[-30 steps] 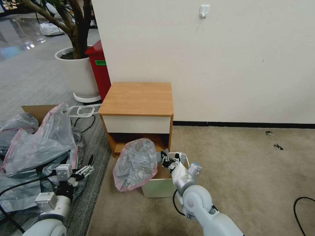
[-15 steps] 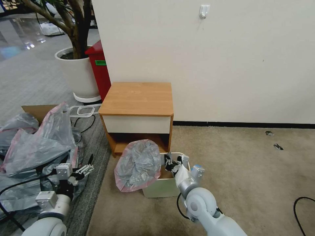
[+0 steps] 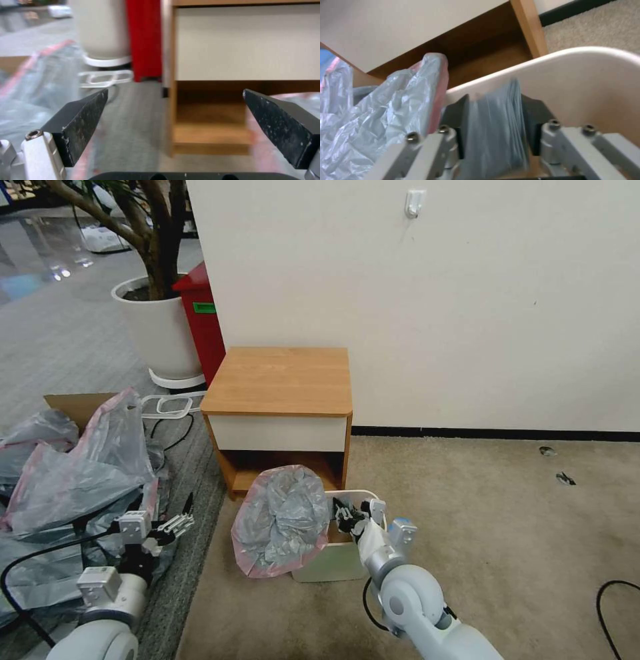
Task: Pick up the garbage bag from the table and place it over the trash can.
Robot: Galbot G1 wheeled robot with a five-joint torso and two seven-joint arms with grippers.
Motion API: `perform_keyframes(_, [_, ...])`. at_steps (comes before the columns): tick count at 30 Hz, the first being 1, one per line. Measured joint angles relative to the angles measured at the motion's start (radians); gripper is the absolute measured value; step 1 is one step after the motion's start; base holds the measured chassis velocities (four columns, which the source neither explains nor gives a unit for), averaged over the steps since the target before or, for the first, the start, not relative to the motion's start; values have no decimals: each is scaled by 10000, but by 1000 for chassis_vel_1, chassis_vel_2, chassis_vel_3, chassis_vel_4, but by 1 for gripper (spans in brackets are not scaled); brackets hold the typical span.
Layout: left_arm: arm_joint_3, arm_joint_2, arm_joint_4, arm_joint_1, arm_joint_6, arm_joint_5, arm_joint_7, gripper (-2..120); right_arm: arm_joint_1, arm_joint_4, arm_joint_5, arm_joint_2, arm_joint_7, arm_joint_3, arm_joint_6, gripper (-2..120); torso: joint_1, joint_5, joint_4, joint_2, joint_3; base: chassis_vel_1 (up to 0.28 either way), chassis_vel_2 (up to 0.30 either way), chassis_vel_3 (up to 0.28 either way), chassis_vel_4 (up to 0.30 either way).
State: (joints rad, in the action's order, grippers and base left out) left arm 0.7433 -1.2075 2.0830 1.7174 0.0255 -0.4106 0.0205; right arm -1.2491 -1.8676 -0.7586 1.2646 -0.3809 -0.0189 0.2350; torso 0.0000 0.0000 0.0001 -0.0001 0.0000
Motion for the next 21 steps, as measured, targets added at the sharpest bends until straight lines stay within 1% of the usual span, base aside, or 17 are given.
perform_keyframes(1, [-3,41,18,23,-44,-181,422,100,-22,-32,66,-19,-42,-12,3,45,0,0,0,0,0,0,0,0,0])
perform_keyframes(3, [35,111,-42,45,-610,-292,1607,100,-55,-91,191,-58,-101,-52,-27,53,0,0,-1,0,0,0,0,0,0])
perform_keyframes(4, [35,111,-42,45,-610,-292,1607,100,-55,-91,191,-58,-101,-52,-27,53,0,0,-1,0,0,0,0,0,0])
perform_keyframes(5, [40,145,-57,52,-967,-112,1939,100,-81,-141,222,-76,-121,-78,-44,57,0,0,-1,0,0,0,0,0,0])
perform_keyframes(6, [-1,201,-21,64,-1330,72,2068,100,-116,-205,261,-99,-127,-115,-65,64,0,0,0,0,0,0,0,0,0])
perform_keyframes(7, [-94,283,101,78,-1669,213,2058,100,-150,-277,317,-115,-127,-170,-103,67,0,0,0,0,0,0,0,0,0])
perform_keyframes(8, [-94,283,101,78,-1669,213,2058,100,-150,-277,317,-115,-127,-170,-103,67,0,0,0,0,0,0,0,0,0])
perform_keyframes(9, [-154,366,204,76,-1954,332,2003,100,-187,-348,419,-117,-120,-242,-167,74,0,1,0,0,0,0,0,0,0])
perform_keyframes(11, [-234,519,306,22,-2263,617,1780,100,-258,-497,581,-112,-89,-413,-294,82,0,1,0,0,0,0,0,0,0])
perform_keyframes(12, [-234,519,306,22,-2263,617,1780,100,-258,-497,581,-112,-89,-413,-294,82,0,1,0,0,0,0,0,0,0])
perform_keyframes(13, [-346,648,368,-26,-2353,770,1441,100,-328,-642,647,-86,-29,-549,-351,87,0,0,0,0,0,0,0,0,0])
perform_keyframes(14, [-458,770,460,-44,-2316,802,1182,100,-401,-754,710,-50,42,-665,-413,91,0,-1,0,0,0,0,0,0,0])
perform_keyframes(16, [-518,864,558,-60,-2190,772,1086,100,-474,-842,776,-20,106,-772,-490,93,0,-2,1,1,0,0,0,0,0])
perform_keyframes(17, [-632,1061,792,-133,-1827,546,1040,100,-586,-982,877,31,206,-937,-625,98,0,1,0,0,0,0,0,0,0])
perform_keyframes(18, [-752,1246,1009,-238,-1374,230,1038,100,-703,-1138,934,97,306,-1091,-731,99,0,-1,2,1,0,0,0,0,0])
perform_keyframes(20, [-991,1589,1495,-511,-70,-734,1044,100,-907,-1359,967,229,466,-1344,-902,100,0,0,0,0,0,0,0,0,0])
perform_keyframes(21, [-991,1589,1495,-511,-70,-734,1044,100,-907,-1359,967,229,466,-1344,-902,100,0,0,0,0,0,0,0,0,0])
